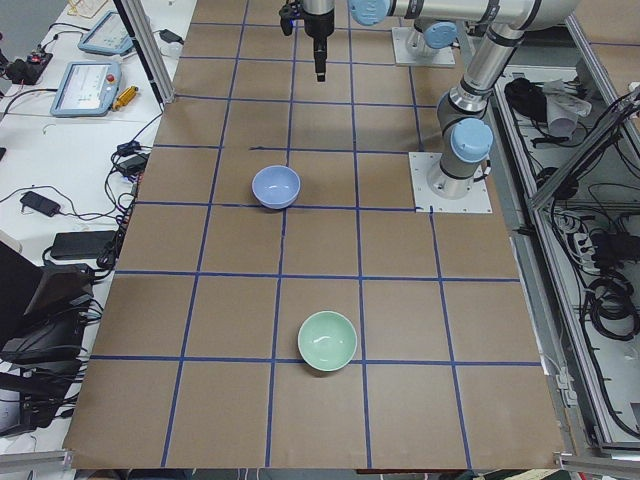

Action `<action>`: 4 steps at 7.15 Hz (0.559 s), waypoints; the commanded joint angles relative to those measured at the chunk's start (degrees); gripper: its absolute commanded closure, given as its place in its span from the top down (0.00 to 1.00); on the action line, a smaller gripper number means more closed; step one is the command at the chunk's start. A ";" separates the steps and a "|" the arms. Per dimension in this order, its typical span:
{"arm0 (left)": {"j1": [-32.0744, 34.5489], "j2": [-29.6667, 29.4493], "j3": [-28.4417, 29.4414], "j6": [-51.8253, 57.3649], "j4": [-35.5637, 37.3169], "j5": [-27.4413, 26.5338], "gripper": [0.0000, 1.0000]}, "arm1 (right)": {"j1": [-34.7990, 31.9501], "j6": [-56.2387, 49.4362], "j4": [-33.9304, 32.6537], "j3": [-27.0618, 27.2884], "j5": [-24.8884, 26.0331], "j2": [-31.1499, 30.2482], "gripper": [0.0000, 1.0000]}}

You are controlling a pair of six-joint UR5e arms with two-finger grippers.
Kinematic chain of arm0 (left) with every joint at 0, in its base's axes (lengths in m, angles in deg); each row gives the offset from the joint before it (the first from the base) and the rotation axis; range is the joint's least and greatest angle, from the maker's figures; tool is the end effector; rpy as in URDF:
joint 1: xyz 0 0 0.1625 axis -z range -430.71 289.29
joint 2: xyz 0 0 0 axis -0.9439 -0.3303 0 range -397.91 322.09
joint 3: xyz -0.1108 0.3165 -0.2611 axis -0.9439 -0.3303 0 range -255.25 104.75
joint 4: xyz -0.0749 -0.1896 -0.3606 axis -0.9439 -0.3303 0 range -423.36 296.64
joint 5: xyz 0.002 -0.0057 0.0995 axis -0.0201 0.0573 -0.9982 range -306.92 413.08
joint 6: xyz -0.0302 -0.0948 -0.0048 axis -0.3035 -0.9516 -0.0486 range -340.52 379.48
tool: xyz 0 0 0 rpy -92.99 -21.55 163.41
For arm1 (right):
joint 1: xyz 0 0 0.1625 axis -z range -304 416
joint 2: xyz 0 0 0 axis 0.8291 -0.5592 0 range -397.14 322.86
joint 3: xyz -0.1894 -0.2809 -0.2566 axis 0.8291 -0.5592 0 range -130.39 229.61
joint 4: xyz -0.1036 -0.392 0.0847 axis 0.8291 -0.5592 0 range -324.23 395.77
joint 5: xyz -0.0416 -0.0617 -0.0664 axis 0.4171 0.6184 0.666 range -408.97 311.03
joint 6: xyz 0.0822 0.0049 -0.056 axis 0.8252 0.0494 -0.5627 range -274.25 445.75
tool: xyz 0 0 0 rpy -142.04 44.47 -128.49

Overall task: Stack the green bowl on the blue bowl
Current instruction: 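Raise the left gripper up and away from the light blue bowl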

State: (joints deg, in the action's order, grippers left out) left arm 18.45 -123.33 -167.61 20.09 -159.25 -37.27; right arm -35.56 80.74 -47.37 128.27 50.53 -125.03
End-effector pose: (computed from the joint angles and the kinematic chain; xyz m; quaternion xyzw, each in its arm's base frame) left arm -0.1261 -0.4530 0.4955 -0.0019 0.9995 0.0321 0.0026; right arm 0.1307 -0.5031 0.5561 0.0554 -0.9948 0.0181 0.0833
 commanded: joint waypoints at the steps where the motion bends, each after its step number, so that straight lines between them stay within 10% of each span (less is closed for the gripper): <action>1: -0.04 -0.01 -0.10 0.10 -0.09 0.00 1.00 | -0.02 0.00 0.00 0.00 0.00 0.00 1.00; 4: -0.13 -0.88 -0.18 0.09 0.79 0.09 1.00 | -0.02 0.00 0.00 0.00 0.00 0.00 1.00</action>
State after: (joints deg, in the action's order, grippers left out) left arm 18.32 -123.96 -167.74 20.01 -158.75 -37.10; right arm -35.56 80.74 -47.37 128.27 50.53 -125.03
